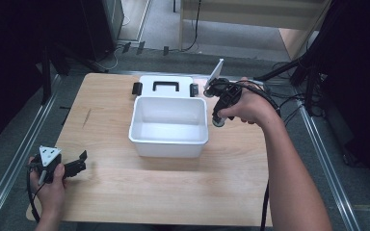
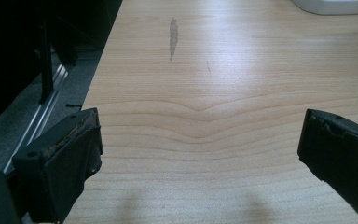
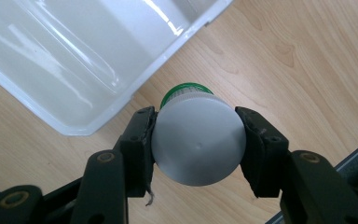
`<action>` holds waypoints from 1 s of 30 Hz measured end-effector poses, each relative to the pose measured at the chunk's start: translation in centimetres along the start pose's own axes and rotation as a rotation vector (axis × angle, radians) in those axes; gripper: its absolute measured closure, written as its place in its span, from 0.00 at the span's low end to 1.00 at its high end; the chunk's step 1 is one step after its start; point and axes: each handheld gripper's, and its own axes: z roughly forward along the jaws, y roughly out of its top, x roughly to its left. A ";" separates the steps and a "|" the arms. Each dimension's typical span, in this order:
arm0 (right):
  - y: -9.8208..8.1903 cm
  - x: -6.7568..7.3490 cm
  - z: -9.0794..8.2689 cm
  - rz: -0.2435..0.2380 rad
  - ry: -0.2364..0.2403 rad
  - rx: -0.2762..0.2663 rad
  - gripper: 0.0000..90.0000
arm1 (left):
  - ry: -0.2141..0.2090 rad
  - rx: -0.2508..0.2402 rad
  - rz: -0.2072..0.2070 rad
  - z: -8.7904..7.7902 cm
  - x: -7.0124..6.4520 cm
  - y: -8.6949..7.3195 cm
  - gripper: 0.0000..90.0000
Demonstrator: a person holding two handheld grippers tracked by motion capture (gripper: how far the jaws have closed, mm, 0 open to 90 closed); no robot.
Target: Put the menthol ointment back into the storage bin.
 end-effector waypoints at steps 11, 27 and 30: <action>1.2 1.0 -0.9 -0.011 0.029 -0.004 0.57 | -0.004 0.006 -0.006 0.0 0.0 0.0 0.01; 2.8 2.6 -1.5 -0.051 0.042 -0.014 0.57 | -0.004 0.007 -0.006 0.0 0.1 0.0 0.01; 3.0 2.9 -1.3 -0.053 0.049 -0.015 0.57 | -0.003 0.004 -0.007 0.0 0.1 0.0 0.01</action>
